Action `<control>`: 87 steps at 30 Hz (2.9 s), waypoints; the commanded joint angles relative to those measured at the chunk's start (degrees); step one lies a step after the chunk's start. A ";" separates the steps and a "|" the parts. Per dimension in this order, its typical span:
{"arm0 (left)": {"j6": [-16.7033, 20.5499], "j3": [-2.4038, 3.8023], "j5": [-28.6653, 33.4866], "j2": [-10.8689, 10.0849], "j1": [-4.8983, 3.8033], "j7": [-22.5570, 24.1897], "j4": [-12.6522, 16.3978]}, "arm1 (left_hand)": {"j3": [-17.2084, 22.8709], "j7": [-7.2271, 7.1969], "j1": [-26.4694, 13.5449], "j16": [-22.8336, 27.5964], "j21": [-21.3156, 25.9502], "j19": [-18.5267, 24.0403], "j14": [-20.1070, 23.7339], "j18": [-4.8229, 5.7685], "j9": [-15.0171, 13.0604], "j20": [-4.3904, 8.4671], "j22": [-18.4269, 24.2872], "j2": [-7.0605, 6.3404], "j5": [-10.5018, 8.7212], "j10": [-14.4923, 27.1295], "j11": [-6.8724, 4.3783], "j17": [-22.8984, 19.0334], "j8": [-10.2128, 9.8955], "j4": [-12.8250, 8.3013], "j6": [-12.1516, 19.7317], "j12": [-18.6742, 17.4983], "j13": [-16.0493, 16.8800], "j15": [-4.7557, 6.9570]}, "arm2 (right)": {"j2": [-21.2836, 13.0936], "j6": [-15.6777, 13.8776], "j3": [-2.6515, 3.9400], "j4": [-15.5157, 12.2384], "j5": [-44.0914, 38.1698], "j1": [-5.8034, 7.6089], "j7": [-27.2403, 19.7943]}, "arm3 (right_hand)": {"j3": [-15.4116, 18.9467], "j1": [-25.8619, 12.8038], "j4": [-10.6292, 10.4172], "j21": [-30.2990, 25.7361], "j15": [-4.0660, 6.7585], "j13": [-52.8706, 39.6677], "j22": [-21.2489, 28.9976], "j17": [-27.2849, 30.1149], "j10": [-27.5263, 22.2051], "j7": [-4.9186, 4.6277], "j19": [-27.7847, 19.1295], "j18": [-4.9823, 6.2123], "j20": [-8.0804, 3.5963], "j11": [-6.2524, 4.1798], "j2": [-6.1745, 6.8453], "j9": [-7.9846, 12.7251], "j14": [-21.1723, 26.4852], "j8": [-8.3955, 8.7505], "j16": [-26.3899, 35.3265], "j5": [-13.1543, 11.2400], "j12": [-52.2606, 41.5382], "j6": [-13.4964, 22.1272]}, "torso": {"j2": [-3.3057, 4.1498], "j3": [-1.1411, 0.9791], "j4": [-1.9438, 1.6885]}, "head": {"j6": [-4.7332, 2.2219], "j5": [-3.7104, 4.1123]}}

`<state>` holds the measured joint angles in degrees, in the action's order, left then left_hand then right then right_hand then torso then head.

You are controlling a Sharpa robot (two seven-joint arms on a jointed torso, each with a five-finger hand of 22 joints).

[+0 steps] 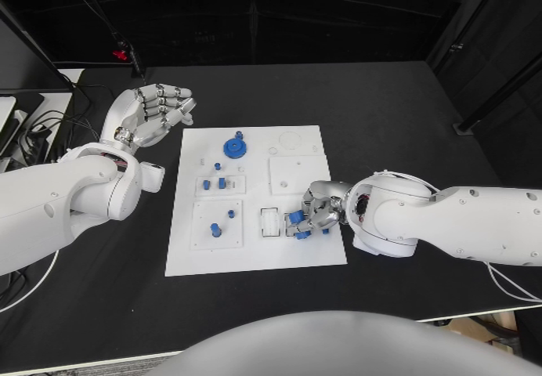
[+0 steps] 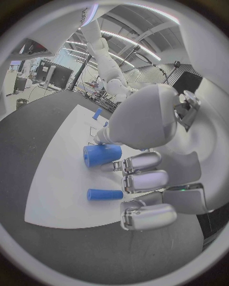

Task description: Assemble the parts on the task board

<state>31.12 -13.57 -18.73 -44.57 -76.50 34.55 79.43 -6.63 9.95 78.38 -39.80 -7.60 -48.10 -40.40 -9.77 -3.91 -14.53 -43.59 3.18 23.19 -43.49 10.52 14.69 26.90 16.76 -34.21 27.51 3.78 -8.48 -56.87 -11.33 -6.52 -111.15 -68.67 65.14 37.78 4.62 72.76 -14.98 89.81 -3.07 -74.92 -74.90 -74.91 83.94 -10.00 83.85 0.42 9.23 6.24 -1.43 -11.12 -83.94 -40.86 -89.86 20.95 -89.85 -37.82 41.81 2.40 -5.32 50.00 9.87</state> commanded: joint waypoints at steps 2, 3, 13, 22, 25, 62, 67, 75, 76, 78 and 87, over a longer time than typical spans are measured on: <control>-0.35 0.05 0.15 0.01 -0.09 0.15 0.04 | -0.41 3.34 -0.28 -0.07 -0.31 -0.38 0.48 -0.51 0.05 0.00 0.10 0.47 0.24 0.49 -0.06 -0.07 0.17 -0.04 0.43 0.25 -0.05 -0.03 | -0.44 -3.43 -0.34 0.13 4.07 -0.36 -2.62 | -2.52 4.48 1.46 0.19 0.55 -15.08 -15.10 -15.09 6.06 0.70 6.15 -0.42 -0.34 -0.57 -1.86 3.95 -6.06 2.88 -0.14 0.30 -0.15 -2.20 | 0.01 -0.02 0.02 | 0.00 -0.11; -0.36 0.05 0.15 0.01 -0.09 0.14 0.04 | -0.43 3.34 -0.26 -0.10 -0.31 -0.37 0.49 -0.51 0.05 0.00 0.10 0.50 0.26 0.51 -0.06 -0.09 0.20 -0.04 0.45 0.28 -0.05 -0.03 | -0.54 -4.01 -0.34 0.10 4.67 -0.36 -3.12 | -2.87 4.98 1.63 0.19 0.63 -15.08 -15.10 -15.09 6.06 0.80 6.15 -0.42 -0.41 -0.68 -1.96 4.13 -6.06 3.25 -0.14 0.35 -0.15 -2.74 | 0.01 -0.02 0.04 | 0.00 -0.14; -0.39 0.05 0.15 -0.08 -0.03 0.07 0.01 | -0.43 3.34 -0.25 -0.11 -0.31 -0.37 0.50 -0.51 0.05 0.00 0.11 0.51 0.26 0.51 -0.06 -0.09 0.21 -0.04 0.45 0.29 -0.05 -0.04 | -3.49 -13.01 -0.33 -1.35 19.13 -0.37 -13.45 | -7.26 8.42 2.31 0.19 1.77 -15.08 -15.10 -15.09 6.06 2.26 6.15 -0.42 -1.54 -2.03 -1.05 6.85 -6.06 10.81 -0.14 1.04 -0.15 -11.75 | 0.01 -0.03 0.04 | 0.00 -0.60; -0.42 0.05 0.15 0.02 0.09 -0.04 -0.16 | -0.43 3.34 -0.25 -0.11 -0.31 -0.37 0.50 -0.51 0.05 0.00 0.11 0.51 0.26 0.51 -0.06 -0.09 0.21 -0.04 0.45 0.29 -0.05 -0.04 | -6.36 -13.97 -0.25 -4.36 24.82 0.09 -16.97 | -7.51 8.20 2.18 0.19 1.83 -15.08 -15.10 -15.09 6.06 2.19 6.15 -0.42 -1.64 -2.06 -0.66 7.09 -6.06 12.06 -0.14 1.06 -0.15 -12.50 | -0.02 0.06 -0.04 | 0.00 -0.67; -0.42 0.05 0.15 0.10 0.11 -0.07 -0.22 | -0.43 3.34 -0.25 -0.11 -0.31 -0.37 0.50 -0.51 0.05 0.00 0.11 0.51 0.26 0.51 -0.06 -0.09 0.21 -0.04 0.45 0.29 -0.05 -0.04 | -6.36 -13.49 -0.23 -4.69 26.25 1.01 -17.46 | -7.55 8.10 2.10 0.19 1.83 -15.08 -15.10 -15.09 6.06 2.19 6.15 -0.42 -1.65 -2.06 -0.66 7.12 -6.06 12.28 -0.14 1.04 -0.15 -12.62 | 0.00 0.02 -0.03 | 0.00 -0.67; -0.44 0.05 0.15 0.23 0.13 -0.14 -0.19 | -0.49 3.34 -0.21 -0.17 -0.32 -0.35 0.54 -0.50 0.05 -0.01 0.11 0.57 0.29 0.55 -0.06 -0.13 0.27 -0.04 0.49 0.36 -0.05 -0.04 | 2.56 -5.71 -0.26 1.51 25.33 2.33 -7.32 | -5.38 3.91 -1.47 0.19 1.59 -15.08 -15.10 -15.09 6.06 1.90 6.15 -0.42 -1.51 -1.83 -0.64 7.14 -6.06 16.79 -0.14 -0.14 -0.15 -14.74 | -0.02 0.07 0.06 | 0.00 -2.05; -0.48 0.05 0.15 0.19 0.13 -0.12 -0.10 | -0.49 3.34 -0.21 -0.17 -0.32 -0.35 0.54 -0.50 0.05 -0.01 0.11 0.57 0.29 0.55 -0.06 -0.13 0.27 -0.04 0.49 0.36 -0.05 -0.04 | 2.93 -5.73 -0.26 1.64 24.71 2.32 -6.99 | -4.93 3.26 -1.60 0.19 1.57 -15.08 -15.10 -15.09 6.06 1.86 6.15 -0.42 -1.48 -1.80 -0.80 7.11 -6.06 17.21 -0.14 -0.21 -0.15 -14.94 | 0.06 -0.04 -0.06 | 0.00 -2.31; -0.44 0.05 0.15 0.03 0.13 -0.16 -0.03 | -0.49 3.34 -0.21 -0.17 -0.32 -0.35 0.54 -0.50 0.05 -0.01 0.11 0.57 0.29 0.55 -0.06 -0.13 0.27 -0.04 0.49 0.36 -0.05 -0.04 | 3.90 -5.63 -0.26 2.09 23.87 2.30 -6.48 | -3.50 1.37 -1.65 0.19 1.51 -15.08 -15.10 -15.09 6.06 1.77 6.15 -0.42 -1.42 -1.71 -0.95 7.05 -6.06 18.13 -0.14 -0.20 -0.15 -15.33 | 0.05 0.02 -0.01 | 0.00 -2.40; -0.44 0.05 0.15 0.03 0.13 -0.16 -0.03 | -0.49 3.34 -0.21 -0.17 -0.32 -0.35 0.54 -0.50 0.05 -0.01 0.11 0.57 0.29 0.55 -0.06 -0.13 0.27 -0.04 0.49 0.36 -0.05 -0.04 | 3.99 -5.52 -0.26 2.14 23.76 2.30 -6.38 | -3.33 1.17 -1.65 0.19 1.50 -15.08 -15.10 -15.09 6.06 1.76 6.15 -0.42 -1.41 -1.71 -0.96 7.04 -6.06 18.23 -0.14 -0.21 -0.15 -15.35 | 0.04 0.03 -0.01 | 0.00 -2.38; -0.45 0.05 0.15 0.04 0.13 -0.15 -0.02 | -0.49 3.34 -0.21 -0.17 -0.32 -0.35 0.54 -0.50 0.05 -0.01 0.11 0.57 0.29 0.55 -0.06 -0.13 0.27 -0.04 0.49 0.36 -0.05 -0.04 | 4.18 -5.30 -0.26 2.21 23.41 2.30 -6.09 | -3.08 0.90 -1.65 0.19 1.50 -15.08 -15.10 -15.09 6.06 1.75 6.15 -0.42 -1.40 -1.70 -0.97 7.02 -6.06 18.36 -0.14 -0.21 -0.15 -15.38 | 0.02 0.02 0.00 | 0.00 -2.42; -0.48 0.05 0.15 0.08 0.13 -0.15 -0.07 | -0.49 3.34 -0.21 -0.17 -0.32 -0.35 0.54 -0.50 0.05 -0.01 0.11 0.57 0.29 0.55 -0.06 -0.13 0.27 -0.04 0.49 0.36 -0.05 -0.04 | 4.72 -4.58 -0.26 2.40 22.43 2.30 -5.03 | -2.65 0.48 -1.64 0.19 1.50 -15.08 -15.10 -15.09 6.06 1.73 6.15 -0.42 -1.39 -1.68 -0.96 6.99 -6.06 18.58 -0.14 -0.29 -0.15 -15.40 | -0.01 0.02 -0.01 | 0.00 -2.33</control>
<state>31.04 -13.57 -18.72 -44.52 -76.27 34.14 79.28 -6.79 9.95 78.38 -39.80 -7.60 -48.10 -40.40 -9.77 -3.91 -14.53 -43.54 3.18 23.15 -43.28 10.31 14.62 26.90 16.61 -34.21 27.51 3.78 -8.48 -52.26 -16.83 -6.79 -108.65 -45.25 67.40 32.11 1.57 73.86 -16.66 89.81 -1.53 -74.92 -74.90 -74.95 84.05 -9.15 83.82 0.42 7.99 4.71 -2.28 -4.06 -84.04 -22.39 -89.86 20.90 -89.86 -52.09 41.83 2.41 -5.32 50.00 7.46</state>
